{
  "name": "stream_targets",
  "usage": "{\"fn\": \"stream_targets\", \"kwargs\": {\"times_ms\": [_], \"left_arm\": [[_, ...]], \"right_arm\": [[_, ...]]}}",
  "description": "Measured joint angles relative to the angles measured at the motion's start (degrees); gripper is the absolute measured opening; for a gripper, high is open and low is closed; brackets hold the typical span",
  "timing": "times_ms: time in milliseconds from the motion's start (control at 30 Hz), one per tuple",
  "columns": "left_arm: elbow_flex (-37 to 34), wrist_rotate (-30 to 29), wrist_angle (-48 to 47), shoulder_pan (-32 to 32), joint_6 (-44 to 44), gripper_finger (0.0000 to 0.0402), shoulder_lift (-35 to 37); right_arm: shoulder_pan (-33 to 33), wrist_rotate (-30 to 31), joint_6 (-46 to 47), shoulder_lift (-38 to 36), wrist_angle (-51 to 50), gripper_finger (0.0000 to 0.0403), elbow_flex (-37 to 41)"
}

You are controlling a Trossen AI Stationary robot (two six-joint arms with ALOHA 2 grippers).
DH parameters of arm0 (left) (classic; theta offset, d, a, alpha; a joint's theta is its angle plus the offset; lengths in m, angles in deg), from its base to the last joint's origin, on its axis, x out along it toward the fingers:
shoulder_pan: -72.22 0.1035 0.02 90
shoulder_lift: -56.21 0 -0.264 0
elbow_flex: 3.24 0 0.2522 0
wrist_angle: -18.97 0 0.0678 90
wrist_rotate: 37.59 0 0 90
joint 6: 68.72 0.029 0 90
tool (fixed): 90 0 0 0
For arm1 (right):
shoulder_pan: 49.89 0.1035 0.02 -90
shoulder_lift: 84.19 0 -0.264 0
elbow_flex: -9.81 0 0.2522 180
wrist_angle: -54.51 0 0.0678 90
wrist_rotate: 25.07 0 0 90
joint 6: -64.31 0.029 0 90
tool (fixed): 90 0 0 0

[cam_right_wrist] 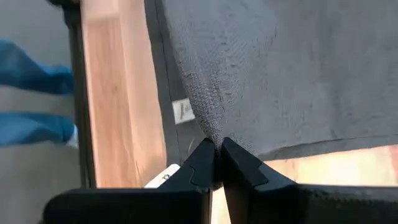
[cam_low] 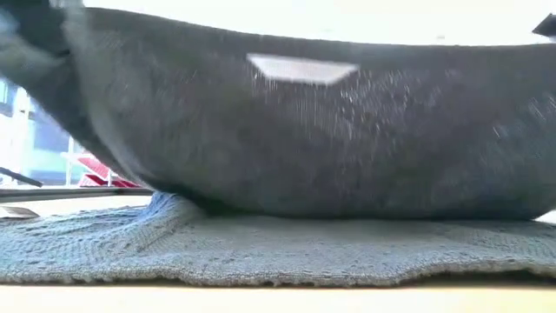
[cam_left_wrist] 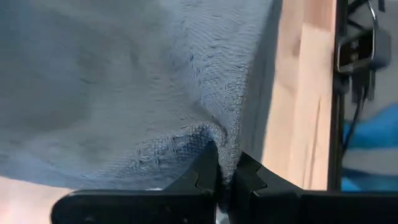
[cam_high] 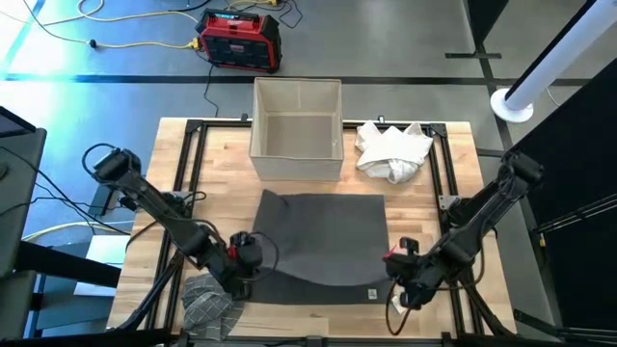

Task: Fold towel
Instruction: Fold the dark gray towel

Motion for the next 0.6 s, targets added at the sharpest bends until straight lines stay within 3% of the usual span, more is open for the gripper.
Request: {"fn": "stream_targets", "kwargs": {"times_ms": [200, 467, 600], "left_arm": [[-1.32, 6.23, 5.48, -0.37, 2.84, 0.0009, -4.08], [-1.35, 15.75, 6.08, -0.36, 0.22, 0.0097, -10.16], [-0.23, 19.51, 3.87, 0.21, -0.57, 0.0136, -8.95]], "right_arm": [[-0.02, -8.17, -2.63, 5.18, 3.59, 0.0018, -0.02], [-0.04, -12.69, -1.41, 9.57, 3.81, 0.0131, -0.04], [-0.03, -12.04, 1.36, 7.81, 0.28, 0.016, -1.72]]}}
